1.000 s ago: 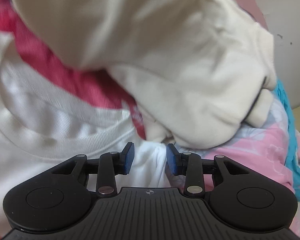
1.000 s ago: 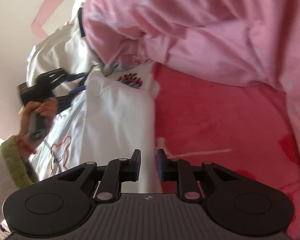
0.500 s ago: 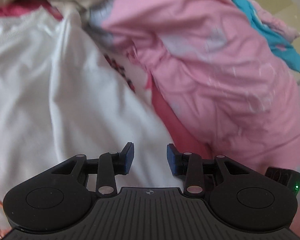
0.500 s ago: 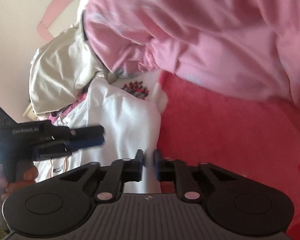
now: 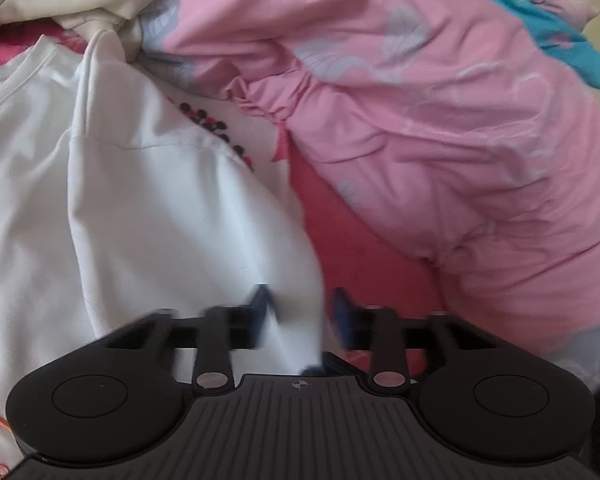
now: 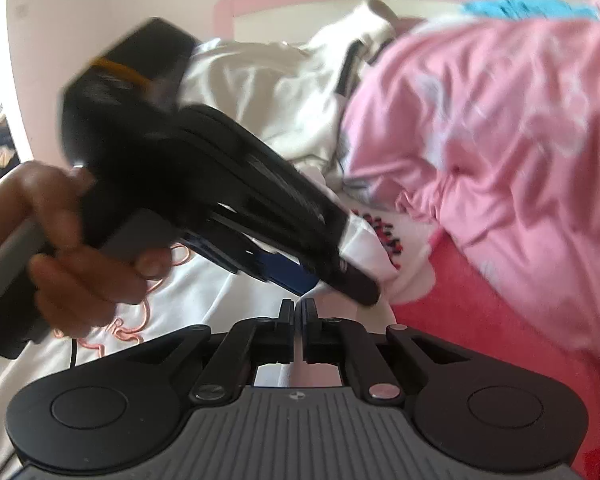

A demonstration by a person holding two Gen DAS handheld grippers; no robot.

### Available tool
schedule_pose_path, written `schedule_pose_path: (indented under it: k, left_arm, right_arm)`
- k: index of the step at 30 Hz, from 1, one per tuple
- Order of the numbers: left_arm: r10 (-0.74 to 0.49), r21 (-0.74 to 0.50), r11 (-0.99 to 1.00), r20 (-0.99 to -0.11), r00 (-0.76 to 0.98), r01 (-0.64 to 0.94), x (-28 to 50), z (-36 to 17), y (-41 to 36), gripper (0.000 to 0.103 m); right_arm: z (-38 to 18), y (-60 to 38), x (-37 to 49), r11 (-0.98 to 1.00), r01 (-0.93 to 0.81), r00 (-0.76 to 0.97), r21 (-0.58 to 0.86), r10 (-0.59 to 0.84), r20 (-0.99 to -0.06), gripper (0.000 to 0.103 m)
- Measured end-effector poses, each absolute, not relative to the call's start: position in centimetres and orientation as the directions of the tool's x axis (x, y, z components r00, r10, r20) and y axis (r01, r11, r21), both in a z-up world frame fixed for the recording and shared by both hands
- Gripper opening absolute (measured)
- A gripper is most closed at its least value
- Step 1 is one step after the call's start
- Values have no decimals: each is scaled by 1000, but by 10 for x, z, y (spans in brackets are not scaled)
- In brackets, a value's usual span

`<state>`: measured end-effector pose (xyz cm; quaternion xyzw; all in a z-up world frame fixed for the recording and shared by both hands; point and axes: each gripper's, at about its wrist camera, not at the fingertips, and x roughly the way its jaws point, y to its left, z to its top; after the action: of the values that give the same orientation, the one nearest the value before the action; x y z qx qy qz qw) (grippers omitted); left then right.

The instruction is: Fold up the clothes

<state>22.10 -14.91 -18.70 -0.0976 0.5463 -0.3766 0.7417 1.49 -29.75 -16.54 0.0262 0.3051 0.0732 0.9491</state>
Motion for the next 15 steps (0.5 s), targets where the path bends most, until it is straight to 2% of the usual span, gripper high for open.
schedule_pose_path:
  k: [3,5,7,10,13,15]
  left_arm:
    - [-678,-581,704,-721,143,408,224,-190,-139,5]
    - [-704,-614,690,-692,159,384,226,-189,-128,4]
    - [-726,-629,670,-665,173,394,224,-186,-118,4]
    - [-755,-655,643,-629,186,397,221,-184,-105,4]
    - [-774,-687,625,-606,183,370,222,-186,-99,4]
    - [-779,-693,621,-600,184,368,222,-185,-98,4]
  right_arm:
    - [-161,-306,12,981,-139,806,132,190,-561,6]
    - [-157,-324,10,976,-118,813,182,201,-546,9]
    - [-160,-347,14,976,-31,816,217,151,-558,18]
    - [-172,-379,30,946,76,787,315,137,-601,20]
    - [-183,-383,52,930,68,771,362,182,-610,31]
    - [-188,-380,69,927,48,764,372,206,-612,31]
